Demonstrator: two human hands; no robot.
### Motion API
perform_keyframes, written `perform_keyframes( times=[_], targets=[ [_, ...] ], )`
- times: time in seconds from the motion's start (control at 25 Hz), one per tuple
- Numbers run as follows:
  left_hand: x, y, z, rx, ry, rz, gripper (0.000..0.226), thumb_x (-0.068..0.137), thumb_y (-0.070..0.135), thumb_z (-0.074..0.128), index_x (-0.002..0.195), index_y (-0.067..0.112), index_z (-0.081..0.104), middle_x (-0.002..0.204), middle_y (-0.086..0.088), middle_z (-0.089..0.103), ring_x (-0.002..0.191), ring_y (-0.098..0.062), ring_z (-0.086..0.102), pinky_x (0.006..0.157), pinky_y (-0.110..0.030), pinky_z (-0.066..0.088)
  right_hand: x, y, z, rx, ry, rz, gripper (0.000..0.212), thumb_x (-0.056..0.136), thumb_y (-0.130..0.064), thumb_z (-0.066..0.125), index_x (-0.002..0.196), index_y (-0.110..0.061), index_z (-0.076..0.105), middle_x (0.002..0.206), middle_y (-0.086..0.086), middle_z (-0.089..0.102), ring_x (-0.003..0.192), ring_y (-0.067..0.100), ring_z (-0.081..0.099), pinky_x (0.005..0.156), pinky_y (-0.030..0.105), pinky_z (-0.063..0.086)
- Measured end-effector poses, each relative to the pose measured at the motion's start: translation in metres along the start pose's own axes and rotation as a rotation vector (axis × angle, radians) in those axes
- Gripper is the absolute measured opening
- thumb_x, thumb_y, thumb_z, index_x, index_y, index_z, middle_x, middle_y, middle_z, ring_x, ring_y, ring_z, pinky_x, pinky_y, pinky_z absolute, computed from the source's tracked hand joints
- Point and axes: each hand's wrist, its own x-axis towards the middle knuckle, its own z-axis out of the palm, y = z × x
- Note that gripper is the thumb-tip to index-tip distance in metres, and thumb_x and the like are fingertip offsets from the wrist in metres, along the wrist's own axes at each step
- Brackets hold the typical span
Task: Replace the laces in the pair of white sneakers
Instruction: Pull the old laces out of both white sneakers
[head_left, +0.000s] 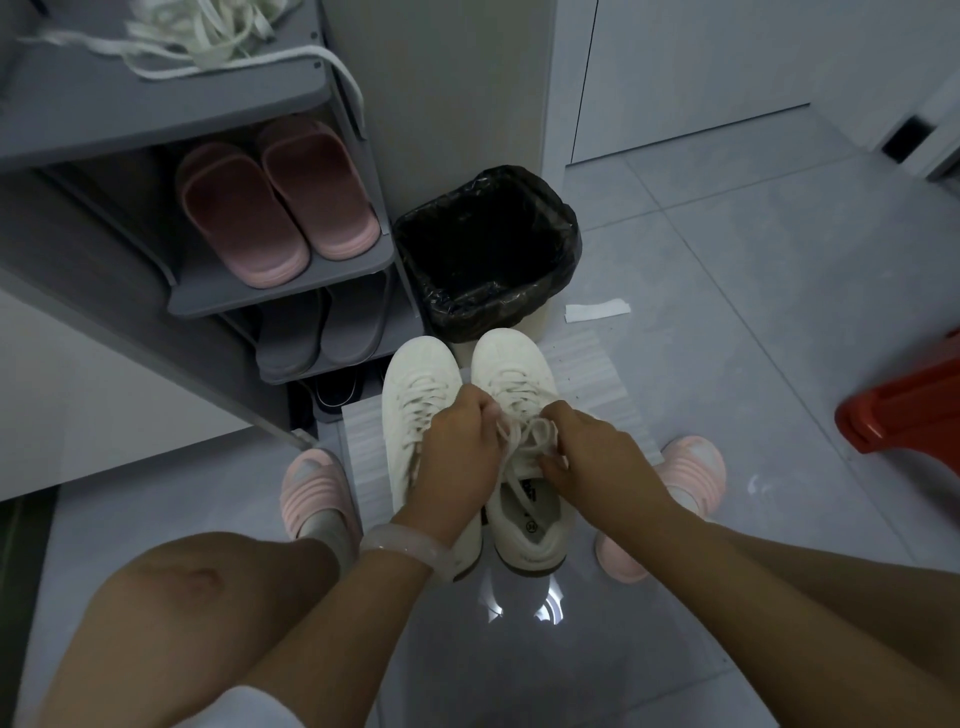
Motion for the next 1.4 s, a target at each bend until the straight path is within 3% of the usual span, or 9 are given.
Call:
perform_keyframes(
  times=[0.12,0.24,0.48,0.64,0.8,0.96,1.2,1.32,1.4],
  targets=[
    [0.003,0.003,-0.003,-0.126,-0.030,-0.065,0.015,0.097,0.015,0.040,0.084,0.013,0.048,0.070,-0.004,0.057,0.068,-0.025,0.059,0.072,-0.041,0.051,0.002,-0.001,0.001,0.009,-0.003,0.008,0.038,0.091,-0.026,0.050,0.126,-0.015,0.039,0.114,0.006,0.056,0.097,0.025,0.056,0.074,0.031,0.041],
    [0.003,0.004,-0.014,0.021,-0.081,0.022,0.019,0.091,0.026,0.054,0.097,0.009,0.056,0.075,0.001,0.056,0.070,-0.016,0.056,0.068,-0.020,0.045,0.001,-0.001,0.001,0.041,0.017,0.020,0.039,0.091,-0.028,0.052,0.126,-0.014,0.040,0.112,0.006,0.058,0.098,0.023,0.056,0.072,0.027,0.038],
    [-0.003,-0.001,-0.012,0.243,-0.100,0.071,0.033,0.086,0.013,0.060,0.057,0.015,0.044,0.056,0.006,0.040,0.059,-0.012,0.041,0.058,-0.020,0.025,0.004,0.000,0.001,-0.045,-0.028,0.041,0.035,0.092,-0.031,0.050,0.122,-0.011,0.049,0.116,0.006,0.056,0.105,0.021,0.053,0.079,0.026,0.039],
    [0.005,-0.003,-0.019,0.010,0.154,0.037,0.008,0.087,0.008,0.056,0.083,0.004,0.062,0.075,-0.007,0.062,0.071,-0.021,0.060,0.070,-0.034,0.048,0.004,0.001,0.001,-0.026,-0.025,0.038,0.033,0.093,-0.030,0.049,0.119,-0.011,0.051,0.114,0.006,0.055,0.103,0.021,0.053,0.077,0.026,0.038],
    [-0.001,-0.011,-0.015,0.123,-0.042,0.025,0.018,0.085,0.022,0.063,0.093,0.006,0.065,0.085,-0.004,0.064,0.075,-0.010,0.053,0.062,-0.009,0.036,0.002,0.002,0.000,0.020,-0.001,0.026,0.039,0.091,-0.031,0.053,0.127,-0.015,0.046,0.113,0.006,0.057,0.103,0.021,0.054,0.076,0.025,0.036],
    [-0.002,-0.013,-0.011,0.185,-0.066,0.101,0.012,0.087,0.012,0.059,0.082,0.002,0.065,0.078,-0.007,0.062,0.073,-0.011,0.050,0.063,-0.016,0.030,0.001,0.004,0.001,0.043,0.020,-0.024,0.051,0.092,-0.031,0.052,0.139,-0.026,0.035,0.113,0.005,0.056,0.102,0.021,0.054,0.076,0.024,0.036],
    [0.006,0.005,-0.037,-0.029,0.389,0.076,0.012,0.093,0.012,0.048,0.092,0.007,0.059,0.083,0.000,0.055,0.077,-0.013,0.048,0.067,-0.012,0.035,0.001,0.005,0.004,0.058,0.026,-0.024,0.050,0.093,-0.031,0.051,0.140,-0.030,0.036,0.116,0.005,0.053,0.105,0.022,0.052,0.083,0.029,0.041],
    [0.005,-0.003,-0.031,0.122,0.057,0.048,0.017,0.091,0.024,0.054,0.100,0.010,0.059,0.085,0.000,0.057,0.078,-0.012,0.050,0.068,-0.021,0.036,0.002,0.005,0.003,0.055,0.016,-0.029,0.049,0.092,-0.031,0.052,0.139,-0.029,0.037,0.113,0.005,0.053,0.103,0.022,0.053,0.079,0.028,0.041],
    [0.001,-0.013,-0.018,0.269,-0.098,0.084,0.021,0.088,0.027,0.058,0.089,0.007,0.063,0.084,-0.008,0.061,0.078,-0.014,0.049,0.069,-0.025,0.036,0.002,0.005,0.004,0.050,0.006,-0.035,0.045,0.092,-0.031,0.052,0.135,-0.027,0.041,0.109,0.006,0.053,0.099,0.022,0.053,0.073,0.026,0.037]
  ],
)
